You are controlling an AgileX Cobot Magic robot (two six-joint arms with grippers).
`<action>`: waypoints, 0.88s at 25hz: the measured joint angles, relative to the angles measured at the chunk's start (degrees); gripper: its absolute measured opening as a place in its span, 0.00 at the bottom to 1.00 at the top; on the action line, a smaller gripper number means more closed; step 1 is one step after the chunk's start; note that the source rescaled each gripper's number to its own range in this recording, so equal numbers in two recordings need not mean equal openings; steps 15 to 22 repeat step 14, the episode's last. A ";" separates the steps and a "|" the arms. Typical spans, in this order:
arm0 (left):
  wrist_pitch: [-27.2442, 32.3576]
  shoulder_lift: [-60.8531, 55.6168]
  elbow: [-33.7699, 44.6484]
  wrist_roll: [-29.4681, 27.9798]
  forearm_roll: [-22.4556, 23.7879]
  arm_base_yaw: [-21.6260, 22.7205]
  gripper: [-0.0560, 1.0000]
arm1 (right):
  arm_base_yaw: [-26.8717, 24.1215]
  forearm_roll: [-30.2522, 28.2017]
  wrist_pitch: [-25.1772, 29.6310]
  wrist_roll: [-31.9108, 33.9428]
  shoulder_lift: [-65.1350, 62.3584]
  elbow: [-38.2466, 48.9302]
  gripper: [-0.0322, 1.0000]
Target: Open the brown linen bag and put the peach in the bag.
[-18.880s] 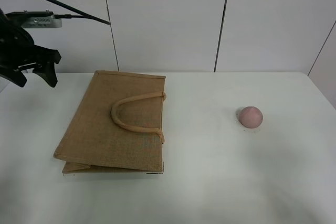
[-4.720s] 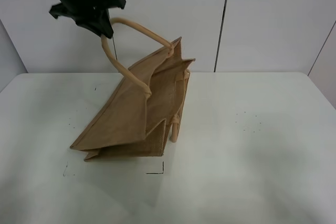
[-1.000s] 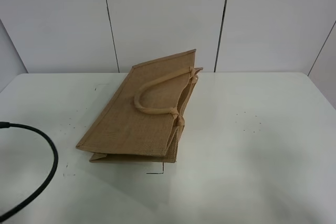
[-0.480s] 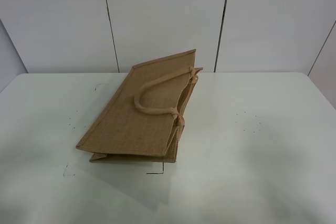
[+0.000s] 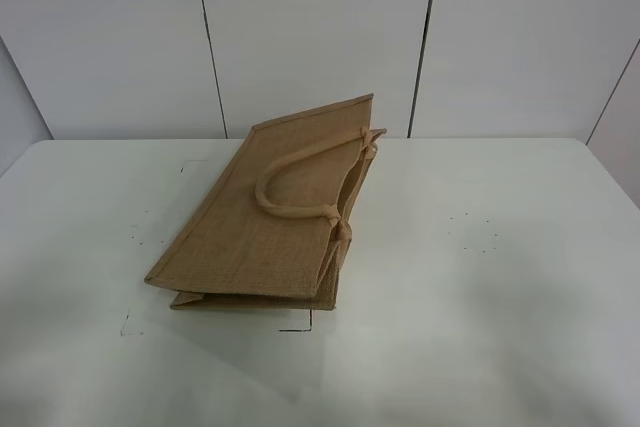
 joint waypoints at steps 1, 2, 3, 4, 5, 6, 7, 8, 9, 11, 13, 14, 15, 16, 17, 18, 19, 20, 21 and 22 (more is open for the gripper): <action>0.00 0.00 0.00 0.00 0.00 0.00 0.95 | 0.00 0.06 0.00 0.00 0.00 0.00 1.00; 0.00 0.00 0.00 0.00 0.00 0.00 0.95 | 0.00 0.12 0.00 0.00 0.00 0.00 1.00; 0.00 0.00 0.00 0.00 0.00 0.00 0.95 | 0.00 0.20 0.00 0.00 0.00 0.00 1.00; 0.00 0.00 0.00 0.00 0.00 0.00 0.95 | 0.00 0.30 0.00 0.00 0.00 0.00 1.00; 0.00 0.00 0.00 0.00 0.00 0.00 0.95 | 0.00 0.30 0.00 0.00 0.00 0.00 1.00; 0.00 0.00 0.00 0.00 0.00 0.00 0.95 | 0.00 0.30 0.00 0.00 0.00 0.00 1.00; 0.00 0.00 0.00 0.00 0.00 0.00 0.95 | 0.00 0.36 0.00 0.00 0.00 0.00 1.00; 0.00 0.00 0.00 0.00 0.00 0.00 0.95 | 0.00 0.36 0.00 0.00 0.00 0.00 1.00; 0.00 0.00 0.00 0.00 0.00 0.00 0.95 | 0.00 0.41 0.00 0.00 0.00 0.00 1.00; 0.00 0.00 0.00 0.00 0.00 0.00 0.95 | 0.00 0.40 0.00 0.00 0.00 0.00 1.00; 0.00 0.00 0.00 0.00 0.00 0.00 0.95 | 0.00 0.40 0.00 0.00 0.00 0.00 1.00; 0.00 0.00 0.00 0.00 0.00 0.00 0.95 | 0.00 0.40 0.00 0.00 0.00 0.00 1.00; 0.00 0.00 0.00 0.00 0.00 0.00 0.95 | 0.00 0.40 0.00 0.00 0.00 0.00 1.00; 0.00 0.00 0.00 0.00 0.00 0.00 0.95 | 0.00 0.40 0.00 0.00 0.00 0.00 1.00; 0.00 0.00 0.00 0.00 0.00 0.00 0.95 | 0.00 0.40 0.00 0.00 0.00 0.00 1.00; 0.00 0.00 0.00 0.00 0.00 0.00 0.95 | 0.00 0.40 0.00 0.00 0.00 0.00 1.00; 0.00 0.00 0.00 0.00 0.00 0.00 0.95 | 0.00 0.40 0.00 0.00 0.00 0.00 1.00; 0.00 0.00 0.00 0.00 0.00 0.00 0.95 | 0.00 0.40 0.00 0.00 0.00 0.00 1.00; 0.00 0.00 0.00 0.00 0.00 0.00 0.95 | 0.00 0.40 0.00 0.00 0.00 0.00 1.00; 0.00 0.00 0.00 0.00 0.00 0.00 0.95 | 0.00 0.40 0.00 0.00 0.00 0.00 1.00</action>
